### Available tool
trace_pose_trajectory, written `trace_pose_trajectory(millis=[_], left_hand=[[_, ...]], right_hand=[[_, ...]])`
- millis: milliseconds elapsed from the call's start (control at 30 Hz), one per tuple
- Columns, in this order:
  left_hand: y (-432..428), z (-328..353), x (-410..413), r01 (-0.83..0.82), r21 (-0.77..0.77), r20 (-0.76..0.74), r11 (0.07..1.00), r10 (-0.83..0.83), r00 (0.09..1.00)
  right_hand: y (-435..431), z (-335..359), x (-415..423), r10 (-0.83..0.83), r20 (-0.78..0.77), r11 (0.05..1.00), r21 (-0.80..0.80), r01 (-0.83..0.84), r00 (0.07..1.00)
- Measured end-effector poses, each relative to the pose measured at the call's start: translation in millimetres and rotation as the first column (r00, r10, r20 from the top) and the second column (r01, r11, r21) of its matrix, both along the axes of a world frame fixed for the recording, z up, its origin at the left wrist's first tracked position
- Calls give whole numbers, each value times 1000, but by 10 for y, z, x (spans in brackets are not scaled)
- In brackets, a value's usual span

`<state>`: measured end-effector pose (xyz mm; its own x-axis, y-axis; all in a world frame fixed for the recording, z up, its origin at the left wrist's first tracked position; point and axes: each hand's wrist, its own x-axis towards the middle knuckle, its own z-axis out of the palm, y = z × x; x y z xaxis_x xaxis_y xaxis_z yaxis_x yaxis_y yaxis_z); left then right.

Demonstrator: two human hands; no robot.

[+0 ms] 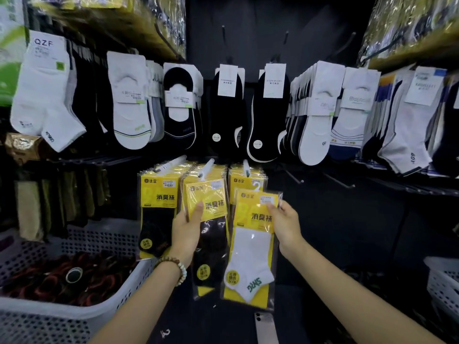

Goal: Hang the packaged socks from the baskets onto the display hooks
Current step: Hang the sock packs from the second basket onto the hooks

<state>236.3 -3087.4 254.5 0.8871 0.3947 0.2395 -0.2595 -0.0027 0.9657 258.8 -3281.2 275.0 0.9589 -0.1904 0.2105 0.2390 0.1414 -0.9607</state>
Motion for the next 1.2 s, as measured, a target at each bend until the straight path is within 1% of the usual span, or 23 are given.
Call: trace_pose_trajectory(millis=[100,267,400,467,567,667,733,800,900,967,1033,1100,1200], left_hand=[[135,5,7,-22,14,29,1000,22,999],[249,9,51,-48,38,27,998,47,999],[286,4,99,-48,41,33,998,46,998],[296,-13,129,-39,44,33,998,38,999],[287,-26,141,-26,52,40,998,24,999],[235,-41,130,-5,48,32,999,3,999],[182,-65,122,23,51,22,998,-24,999],[109,-77,102,65,55,8,996,-65,998],[-56,-73,82,152,47,11,987,-152,988],[-203,-66,67,232,33,7,972,-232,973],[-359,-77,41,314,54,-23,948,-313,950],[-477,-105,30,335,59,-31,940,-334,942],[-551,-89,42,294,25,-8,955,-294,956]], right_hand=[[-22,143,156,-64,35,997,-37,65,997],[113,236,413,-20,32,985,-168,25,999],[210,214,643,-60,9,983,-174,60,998],[205,172,771,-99,-17,982,-162,94,995],[142,49,902,-213,-113,972,-126,199,970],[39,-116,901,-312,-175,946,-151,287,934],[-24,-214,821,-348,-187,933,-170,318,919],[-51,-262,693,-297,-147,949,-156,274,944],[8,-204,426,-76,-71,987,-149,65,995],[83,-149,235,74,-47,985,-154,-81,996],[132,-142,89,157,-13,979,-130,-158,987],[132,-151,1,160,36,985,-65,-158,986],[74,-83,-10,62,65,997,-48,-59,996]])
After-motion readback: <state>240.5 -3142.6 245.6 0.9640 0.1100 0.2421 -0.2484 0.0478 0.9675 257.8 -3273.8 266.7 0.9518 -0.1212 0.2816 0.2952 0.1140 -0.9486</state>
